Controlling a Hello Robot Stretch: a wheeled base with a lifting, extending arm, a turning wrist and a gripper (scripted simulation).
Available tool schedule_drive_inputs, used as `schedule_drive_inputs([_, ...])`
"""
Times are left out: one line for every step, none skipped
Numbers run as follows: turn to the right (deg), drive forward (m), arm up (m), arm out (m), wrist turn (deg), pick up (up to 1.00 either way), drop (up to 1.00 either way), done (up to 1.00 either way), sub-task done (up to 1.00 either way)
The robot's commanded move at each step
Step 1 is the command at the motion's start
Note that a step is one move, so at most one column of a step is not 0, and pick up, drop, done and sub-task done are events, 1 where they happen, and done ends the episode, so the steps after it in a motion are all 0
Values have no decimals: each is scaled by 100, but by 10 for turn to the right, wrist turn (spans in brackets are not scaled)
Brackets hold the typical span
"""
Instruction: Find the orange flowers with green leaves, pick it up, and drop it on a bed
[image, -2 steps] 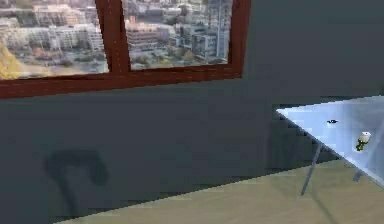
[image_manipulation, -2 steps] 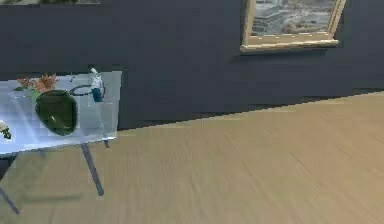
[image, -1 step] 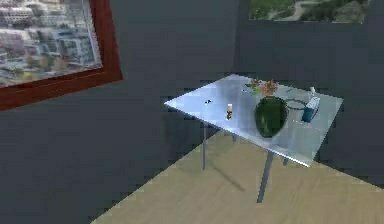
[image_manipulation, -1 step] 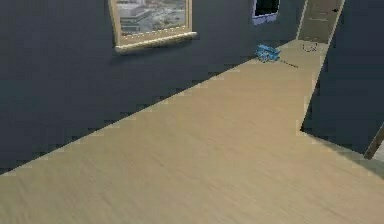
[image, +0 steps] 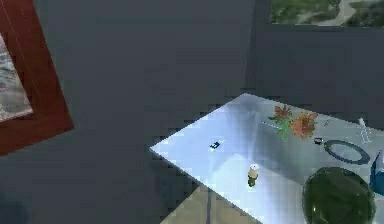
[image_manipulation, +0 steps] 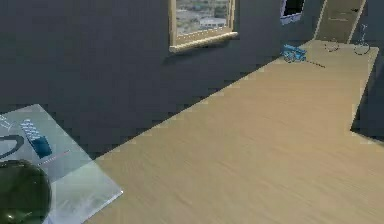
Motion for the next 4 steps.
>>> schedule_drive_inputs([-450,0,0,0,0,0,0,0,0])
schedule_drive_inputs([-120,0,0,0,0,0,0,0,0])
schedule_drive_inputs([450,0,0,0,0,0,0,0,0])
schedule_drive_inputs([450,0,0,0,0,0,0,0,0])
